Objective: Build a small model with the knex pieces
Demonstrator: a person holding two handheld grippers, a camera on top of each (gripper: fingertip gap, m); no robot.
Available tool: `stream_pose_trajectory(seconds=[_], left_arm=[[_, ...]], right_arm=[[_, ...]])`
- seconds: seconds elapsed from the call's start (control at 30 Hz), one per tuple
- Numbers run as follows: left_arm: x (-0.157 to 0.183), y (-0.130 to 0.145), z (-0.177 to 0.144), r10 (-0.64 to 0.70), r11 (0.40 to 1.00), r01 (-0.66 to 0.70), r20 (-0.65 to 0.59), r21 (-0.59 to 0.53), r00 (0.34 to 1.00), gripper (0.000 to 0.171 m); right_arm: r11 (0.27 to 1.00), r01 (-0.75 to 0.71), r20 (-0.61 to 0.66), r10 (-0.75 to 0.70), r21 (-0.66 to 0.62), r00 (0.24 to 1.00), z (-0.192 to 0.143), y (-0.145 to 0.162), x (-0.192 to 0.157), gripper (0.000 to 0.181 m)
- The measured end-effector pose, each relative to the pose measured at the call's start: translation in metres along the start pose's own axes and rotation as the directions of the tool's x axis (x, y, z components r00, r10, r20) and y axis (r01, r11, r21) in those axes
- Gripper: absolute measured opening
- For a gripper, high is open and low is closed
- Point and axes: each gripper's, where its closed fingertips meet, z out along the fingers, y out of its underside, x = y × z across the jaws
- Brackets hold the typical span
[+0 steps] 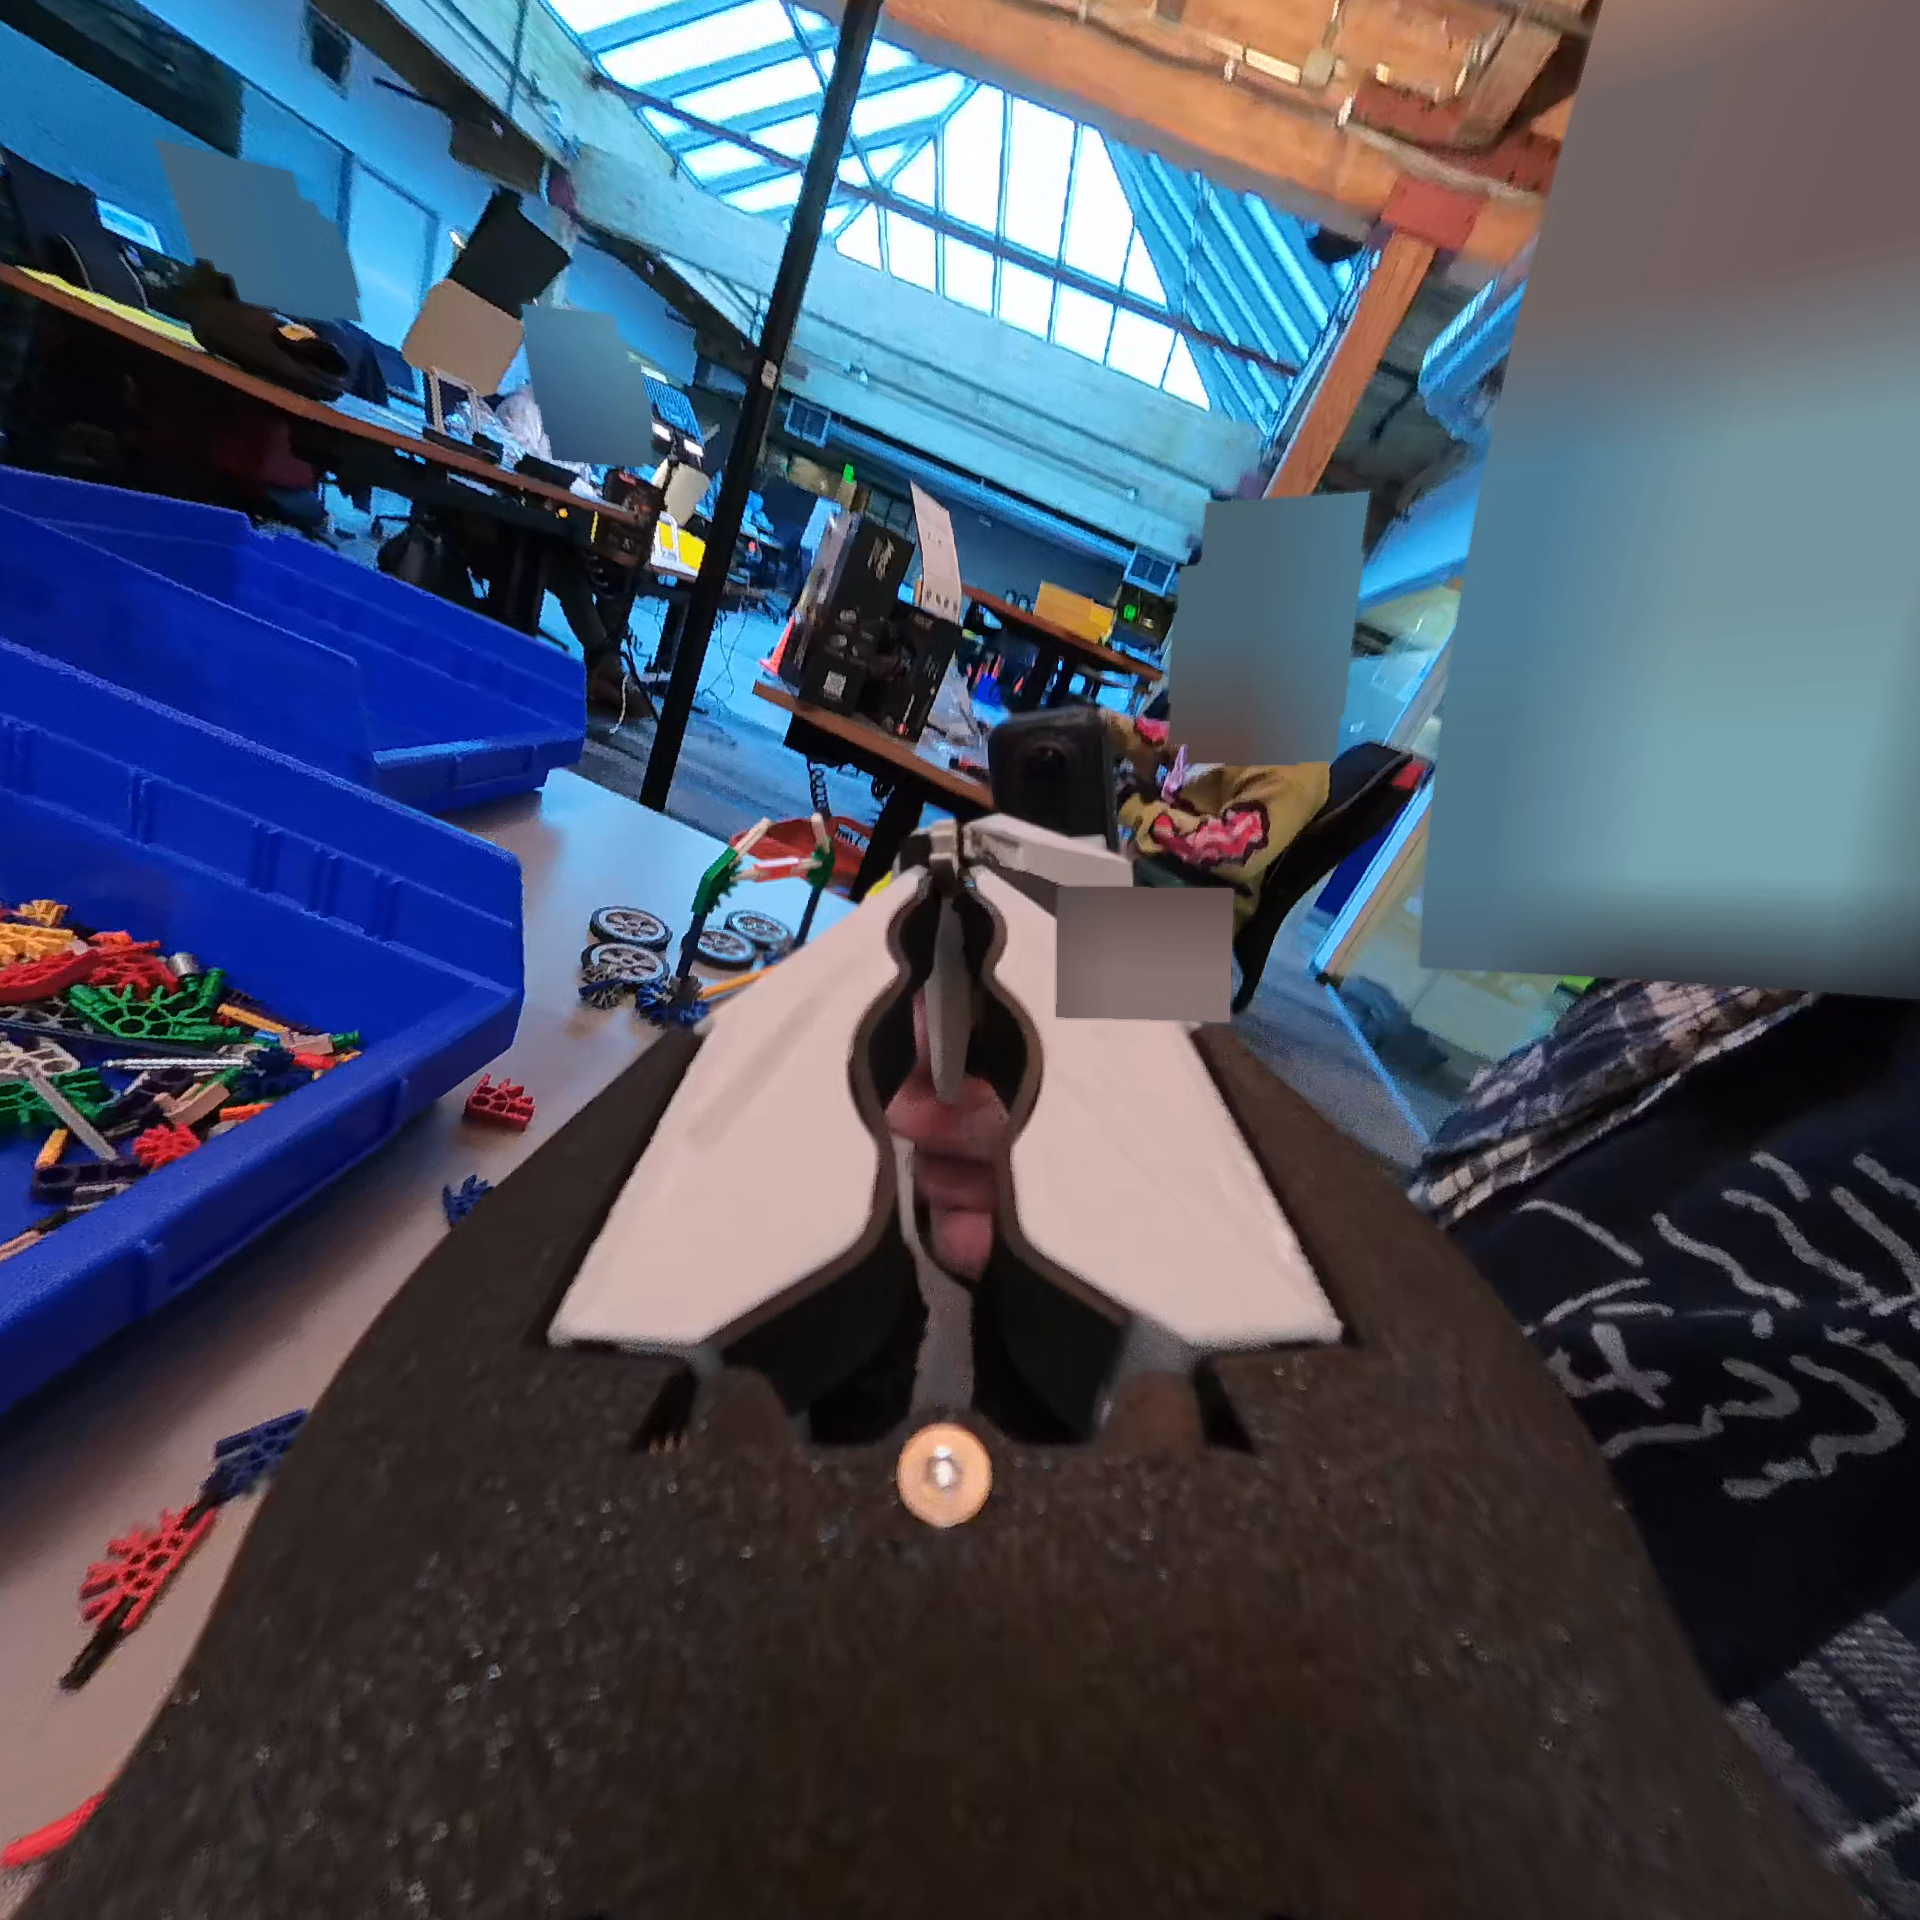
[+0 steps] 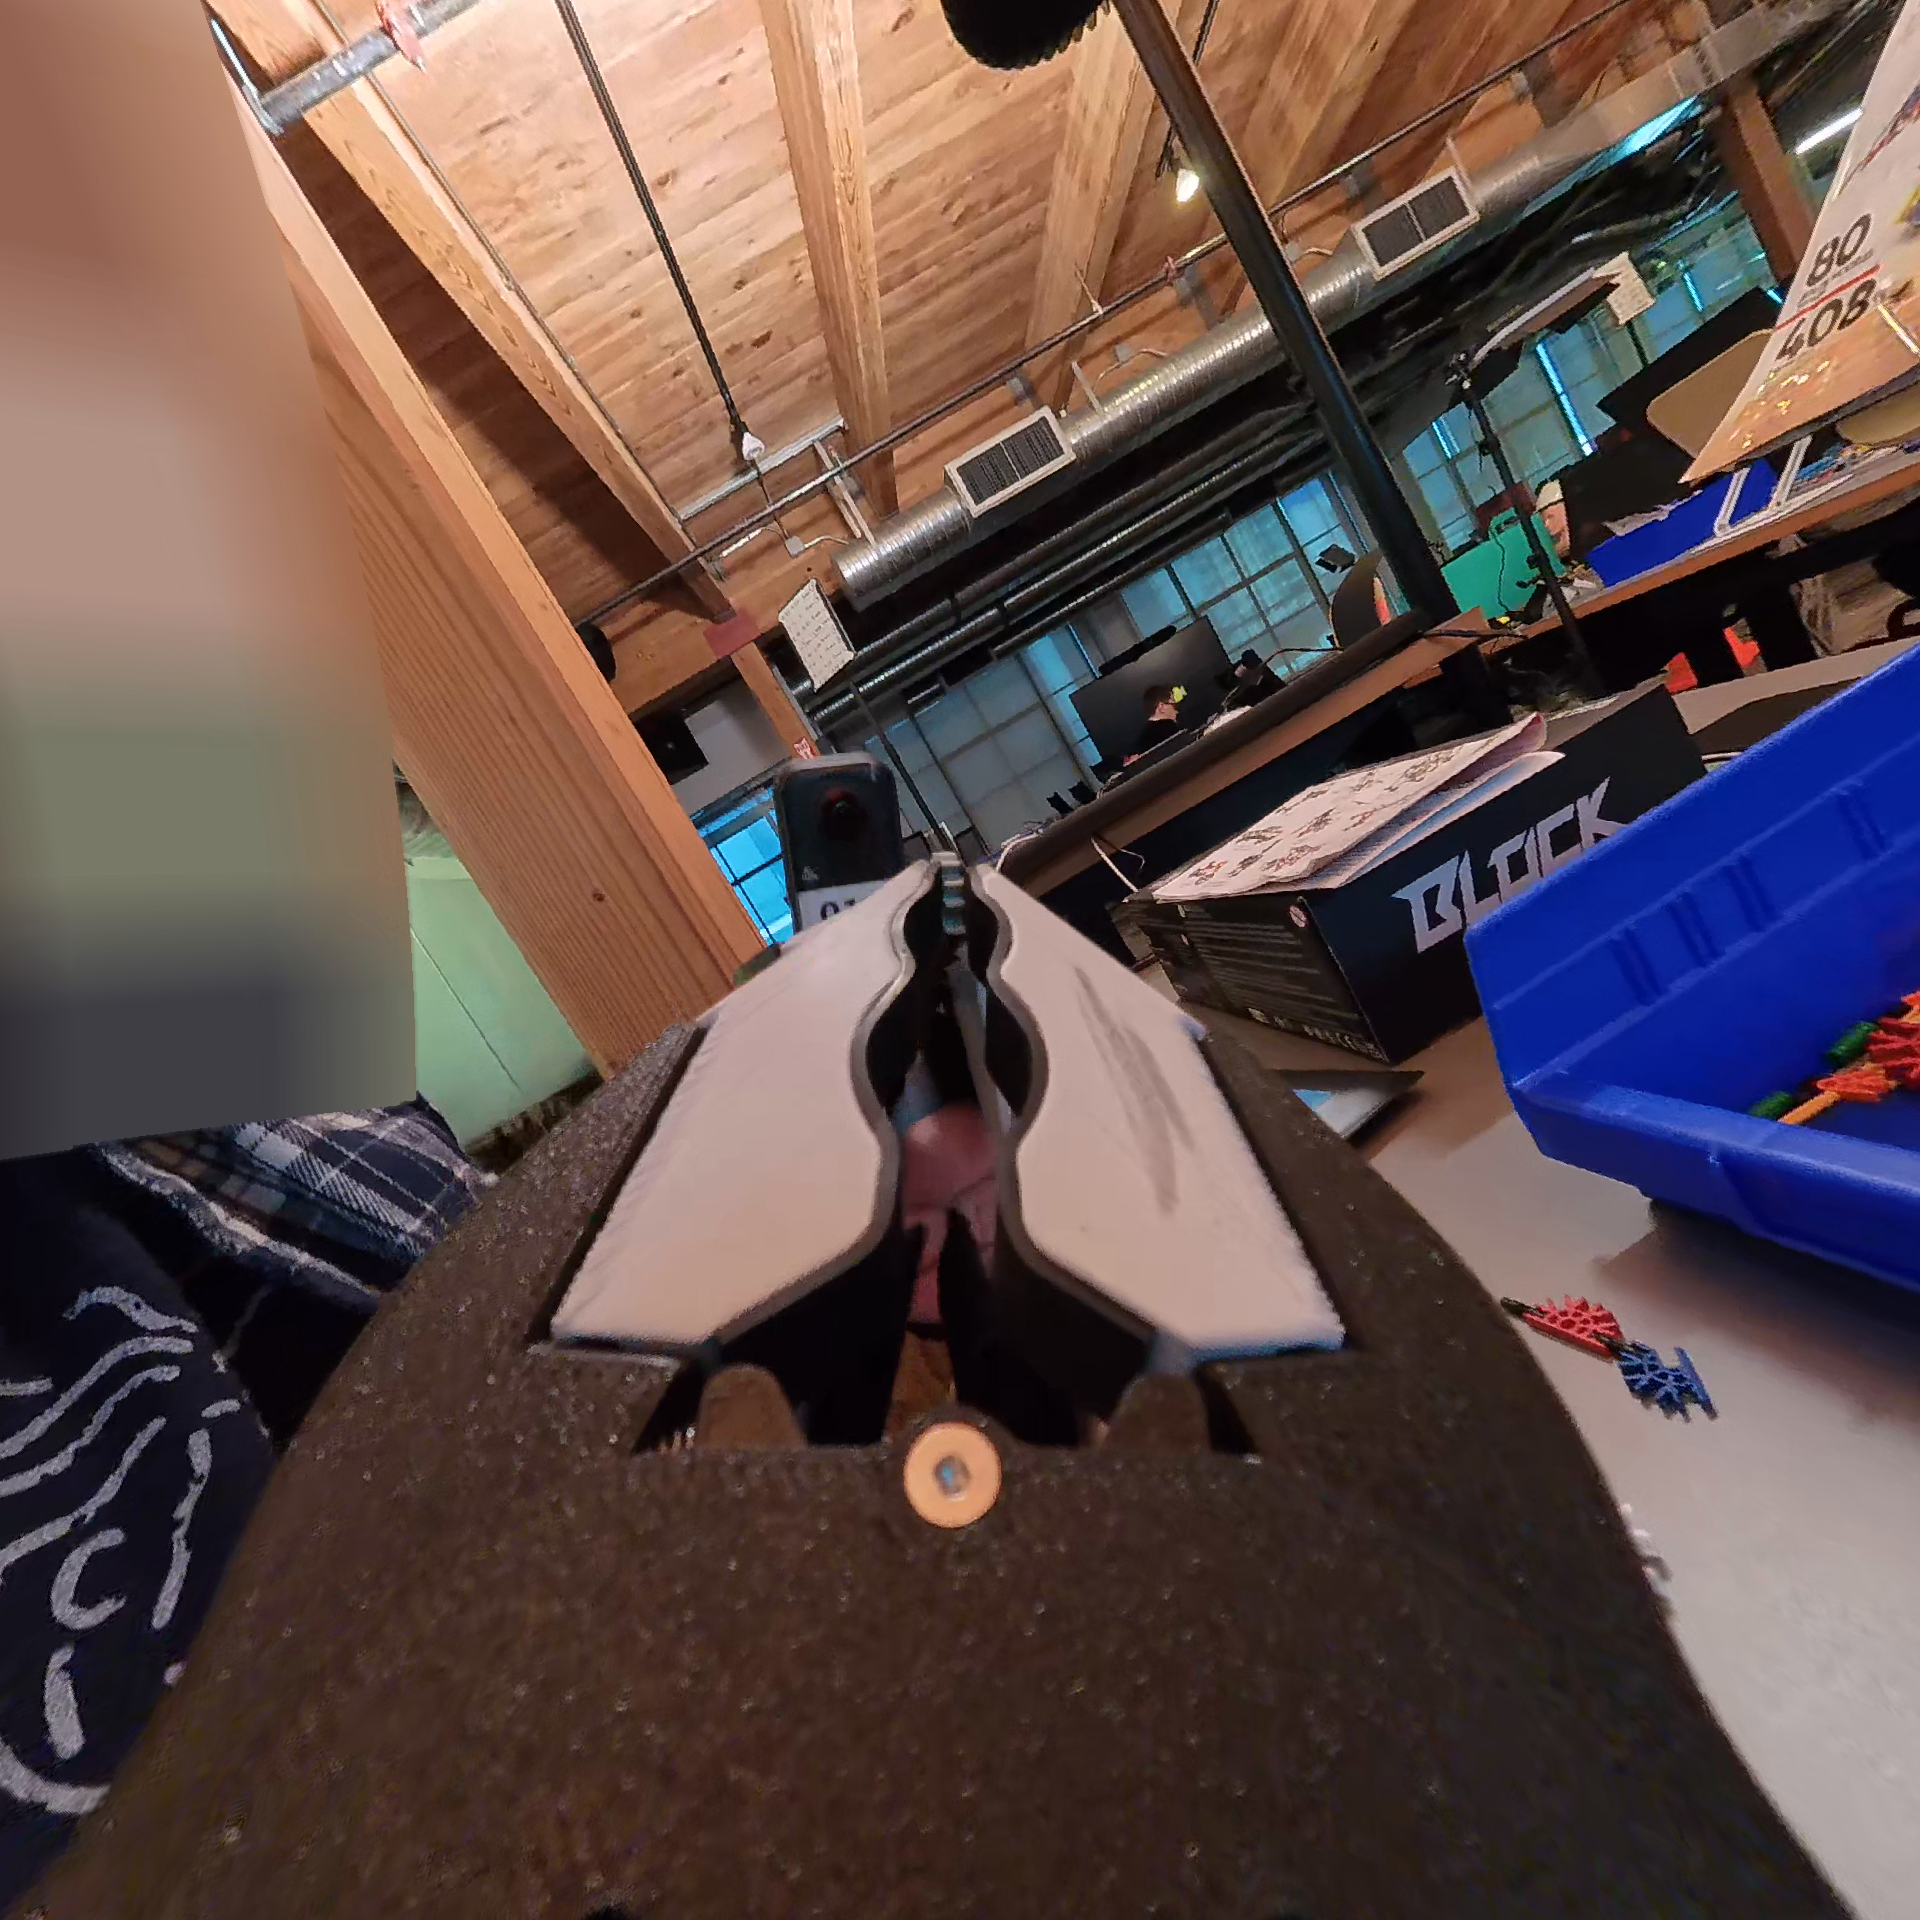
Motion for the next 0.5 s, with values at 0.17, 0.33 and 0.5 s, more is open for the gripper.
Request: stream_pose_trajectory(seconds=[0.17, 0.33, 0.5], left_arm=[[0.003, 0.006, -0.003, 0.071, 0.985, -0.076, -0.036, -0.153, 0.997, 0.001], [0.000, 0.019, -0.009, 0.166, 0.918, -0.180, -0.068, -0.353, 0.984, 0.001], [-0.001, 0.033, -0.019, 0.272, 0.763, -0.316, -0.164, -0.565, 0.948, 0.002]], right_arm=[[0.996, 0.062, -0.001, -0.062, -0.071, 0.998, -0.004, 0.006, -0.003, 0.004], [0.958, 0.163, -0.035, -0.176, -0.234, 0.984, -0.011, 0.019, 0.002, 0.004], [0.855, 0.330, -0.012, -0.365, -0.401, 0.931, -0.010, 0.025, 0.001, 0.014]])
